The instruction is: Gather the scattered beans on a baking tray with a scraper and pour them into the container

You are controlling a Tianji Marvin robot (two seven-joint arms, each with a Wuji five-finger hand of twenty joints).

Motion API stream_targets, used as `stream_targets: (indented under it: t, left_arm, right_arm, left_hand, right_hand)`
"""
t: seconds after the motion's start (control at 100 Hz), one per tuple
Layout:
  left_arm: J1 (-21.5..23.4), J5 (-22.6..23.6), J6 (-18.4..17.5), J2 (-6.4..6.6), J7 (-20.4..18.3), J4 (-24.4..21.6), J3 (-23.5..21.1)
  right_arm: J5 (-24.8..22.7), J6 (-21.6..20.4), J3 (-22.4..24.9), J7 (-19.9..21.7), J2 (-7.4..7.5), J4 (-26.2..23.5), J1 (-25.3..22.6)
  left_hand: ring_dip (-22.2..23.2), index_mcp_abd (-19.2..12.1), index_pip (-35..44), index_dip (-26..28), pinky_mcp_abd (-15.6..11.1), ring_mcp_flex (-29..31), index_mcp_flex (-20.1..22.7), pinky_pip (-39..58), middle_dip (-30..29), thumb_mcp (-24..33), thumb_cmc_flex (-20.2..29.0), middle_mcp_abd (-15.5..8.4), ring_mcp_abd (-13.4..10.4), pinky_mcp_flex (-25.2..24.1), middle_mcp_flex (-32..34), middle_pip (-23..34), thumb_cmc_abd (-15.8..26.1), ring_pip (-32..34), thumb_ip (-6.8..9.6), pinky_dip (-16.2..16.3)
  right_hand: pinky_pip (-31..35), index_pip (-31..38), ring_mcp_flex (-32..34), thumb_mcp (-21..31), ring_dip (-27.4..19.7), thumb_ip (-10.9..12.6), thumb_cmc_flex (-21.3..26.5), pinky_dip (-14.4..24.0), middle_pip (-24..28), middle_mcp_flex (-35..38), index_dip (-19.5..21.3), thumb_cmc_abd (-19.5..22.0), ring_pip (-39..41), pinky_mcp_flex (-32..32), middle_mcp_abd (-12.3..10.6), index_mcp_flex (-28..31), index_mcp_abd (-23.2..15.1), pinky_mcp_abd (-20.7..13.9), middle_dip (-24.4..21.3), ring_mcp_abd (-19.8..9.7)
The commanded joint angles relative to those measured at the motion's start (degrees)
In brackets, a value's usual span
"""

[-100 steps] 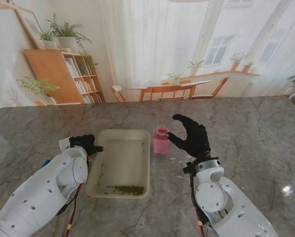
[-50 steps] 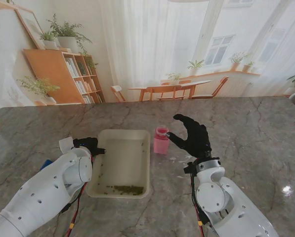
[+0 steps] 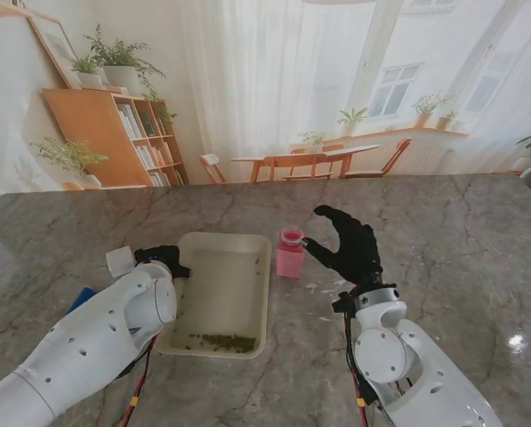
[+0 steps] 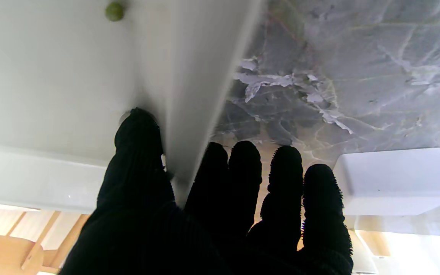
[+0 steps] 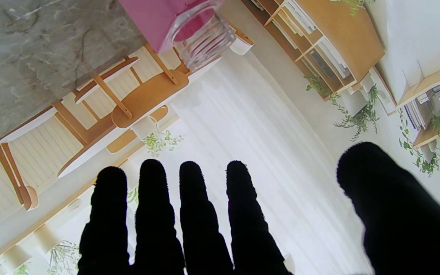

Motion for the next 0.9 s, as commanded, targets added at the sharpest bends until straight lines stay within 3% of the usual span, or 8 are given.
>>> stream_targets:
  t: [0.0,0.11,0.21,0.29,0.34,0.42,0.61,0.89]
  left_arm:
    - [0.91,-0.45,0.28,-1.04,-0.18,1.38,0.57]
    - [1.50,-1.82,0.56,-1.87,2.14,1.54,-0.78]
    - [2.68,-3.23,0.54,-2.81,5.10,1.23,-3.06]
    - [3.87,-4.55,0.23,-3.58,7.55,0.64,-5.15]
    - [4.65,-5.18,-0.28,-3.95,8.88,0.08,-6.39]
    - [5.77,-5.91,-1.00,-4.26,10.12,-1.10,-8.02]
    - [8.17,-12.58,-1.30,-6.10,13.76,-3.62,-12.48]
    - [10.91,-22.43,-4.22,-8.20,17.58,-4.67,-17.83]
  right_arm:
    - [-0.07,0.07,0.07,0.59,-0.01,-0.15,-0.21]
    - [-0.09,0.10,0.10,0.58,-0.01,-0.17,-0.23]
    - [-0.08,0.13,0.16,0.61,-0.01,-0.21,-0.27]
    - [-0.08,0.16,0.20,0.59,-0.01,-0.25,-0.31]
    - [-0.10,0.17,0.23,0.56,-0.01,-0.26,-0.33]
    - [-0.12,0.20,0.27,0.51,-0.02,-0.28,-0.36]
    - [-0.16,0.25,0.33,0.37,-0.03,-0.33,-0.44]
    - [-0.32,0.51,0.49,0.25,-0.03,-0.47,-0.60]
  left_hand:
    - [-0.70,-4.53,9.02,3.75,1.30,2.14,-1.18,1.83,2.61,4.03,12.66,-7.94,-1.22,0.14,1.65,1.48,-4.32,1.59,6.39,1.76]
    - [-2.97,-3.44,19.55,5.76,1.90,1.83,-1.01,1.44,1.20,4.82,13.07,-8.74,-0.96,0.74,1.21,-0.11,-4.47,-0.01,6.54,0.32]
    - [-8.74,-1.33,25.86,4.32,4.03,4.93,-0.35,3.52,-7.24,6.62,12.22,-7.15,-0.67,6.46,0.99,-8.99,-4.85,-4.22,6.98,-0.84]
    - [-16.87,0.19,26.98,4.95,6.28,9.67,0.35,3.72,-20.44,10.26,9.45,-4.93,0.03,12.29,4.05,-15.08,-4.16,-8.92,8.65,-4.23]
    - [-21.08,1.16,27.42,6.27,7.65,11.83,0.96,2.99,-37.34,13.40,7.88,-2.40,1.06,14.87,5.94,-18.50,-4.68,-11.53,9.95,-7.44]
    - [-24.51,2.09,27.93,8.33,9.03,14.78,1.67,1.83,-45.46,17.59,5.92,0.45,1.95,18.92,10.12,-24.98,-5.69,-13.24,11.40,-11.23]
    - [-29.01,5.12,29.05,10.15,8.74,20.77,3.33,1.25,-51.23,27.56,2.62,4.59,3.43,31.21,14.18,-26.40,-8.95,-11.43,14.36,-18.02]
    - [-29.64,8.47,30.71,10.28,5.43,29.75,5.94,4.40,-52.23,38.02,-0.04,2.61,1.33,43.83,21.11,-22.61,-12.68,-8.28,17.47,-25.63]
  right_hand:
    - [-0.68,0.26,0.73,-1.20,1.11,2.01,0.23,0.99,-0.91,0.32,-1.19,1.39,-0.67,-0.22,-0.89,0.75,-1.38,0.27,-0.16,-0.75]
    - [-0.68,0.30,0.78,-1.19,1.11,2.02,0.23,0.99,-0.87,0.38,-1.18,1.32,-0.65,-0.22,-0.89,0.85,-1.30,0.27,-0.14,-0.71]
    - [-0.68,0.29,0.79,-1.18,1.11,2.01,0.18,0.99,-0.88,0.37,-1.18,1.38,-0.65,-0.22,-0.87,0.83,-1.37,0.27,-0.15,-0.80]
    - [-0.68,0.34,0.72,-1.14,1.10,2.02,0.20,0.99,-0.87,0.40,-1.17,1.37,-0.69,-0.22,-0.90,0.98,-1.29,0.27,-0.14,-0.74]
    - [-0.68,0.33,0.75,-1.16,1.10,2.01,0.17,0.99,-0.90,0.33,-1.17,1.36,-0.68,-0.22,-0.94,0.92,-1.33,0.27,-0.15,-0.79]
    - [-0.68,0.37,0.78,-1.18,1.11,2.00,0.14,0.99,-0.88,0.37,-1.16,1.37,-0.66,-0.22,-0.95,0.98,-1.33,0.27,-0.15,-0.76]
    - [-0.68,0.36,0.79,-1.25,1.12,2.00,0.18,0.99,-0.88,0.35,-1.16,1.42,-0.64,-0.22,-0.97,0.94,-1.34,0.27,-0.15,-0.79]
    - [-0.68,0.37,0.78,-1.28,1.12,2.01,0.13,0.99,-0.84,0.41,-1.17,1.46,-0.63,-0.22,-0.90,0.92,-1.43,0.27,-0.13,-0.79]
